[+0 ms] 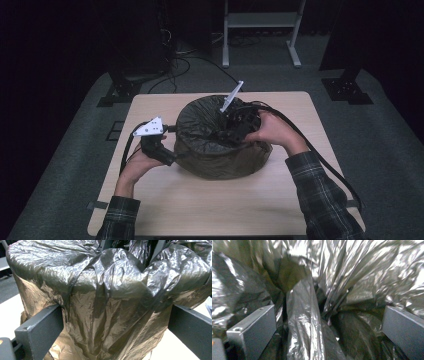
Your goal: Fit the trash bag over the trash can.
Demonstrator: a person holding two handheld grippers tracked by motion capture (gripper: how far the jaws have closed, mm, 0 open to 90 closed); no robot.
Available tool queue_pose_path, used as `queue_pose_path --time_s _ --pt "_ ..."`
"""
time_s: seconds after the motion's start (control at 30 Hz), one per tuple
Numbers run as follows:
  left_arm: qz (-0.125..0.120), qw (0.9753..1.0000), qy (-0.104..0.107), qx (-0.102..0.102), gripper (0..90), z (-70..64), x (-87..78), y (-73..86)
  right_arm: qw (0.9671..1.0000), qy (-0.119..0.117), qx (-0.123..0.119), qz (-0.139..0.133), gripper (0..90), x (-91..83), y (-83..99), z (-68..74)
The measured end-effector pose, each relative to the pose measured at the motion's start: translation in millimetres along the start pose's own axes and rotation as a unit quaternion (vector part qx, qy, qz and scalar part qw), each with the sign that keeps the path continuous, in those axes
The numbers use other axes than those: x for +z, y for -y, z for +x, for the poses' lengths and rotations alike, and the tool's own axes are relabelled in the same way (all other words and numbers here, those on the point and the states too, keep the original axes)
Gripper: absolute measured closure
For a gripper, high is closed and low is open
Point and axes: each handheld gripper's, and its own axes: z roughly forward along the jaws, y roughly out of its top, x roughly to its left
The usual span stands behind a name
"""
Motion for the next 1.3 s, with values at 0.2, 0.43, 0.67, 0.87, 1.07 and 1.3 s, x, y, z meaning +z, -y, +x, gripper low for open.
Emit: queue_pose_path --time_s 0.2,0.43,0.67,0.87,1.07,1.3 --pt "0.002 1.0000 0.001 0.000 0.0 -0.1 0.0 0.2 0.9977 0.005 -0.004 0.067 0.0 4.0 -7.9 2.2" --pt "0.002 1.0000 0.001 0.001 0.0 -0.4 -0.2 0.0 0.9952 0.009 -0.004 0.098 0.0 5.8 -11.8 3.8" --pt "0.000 1.0000 0.001 -0.001 0.0 -0.5 0.5 0.1 0.9997 0.015 -0.010 0.017 0.0 -20.0 -23.7 7.4" --pt "-0.004 1.0000 0.001 -0.001 0.0 -0.1 -2.2 -0.4 0.9997 0.016 -0.014 -0.012 0.0 -21.9 -47.0 7.3" --pt "-0.012 0.9999 0.001 -0.002 0.0 0.3 -6.0 -1.1 0.9998 0.007 -0.010 -0.015 0.0 -4.3 -63.3 -2.7" --pt "-0.013 0.9999 0.002 0.000 0.0 1.0 -6.0 -1.0 0.9994 0.033 0.006 0.007 0.0 13.0 -73.0 -13.5"
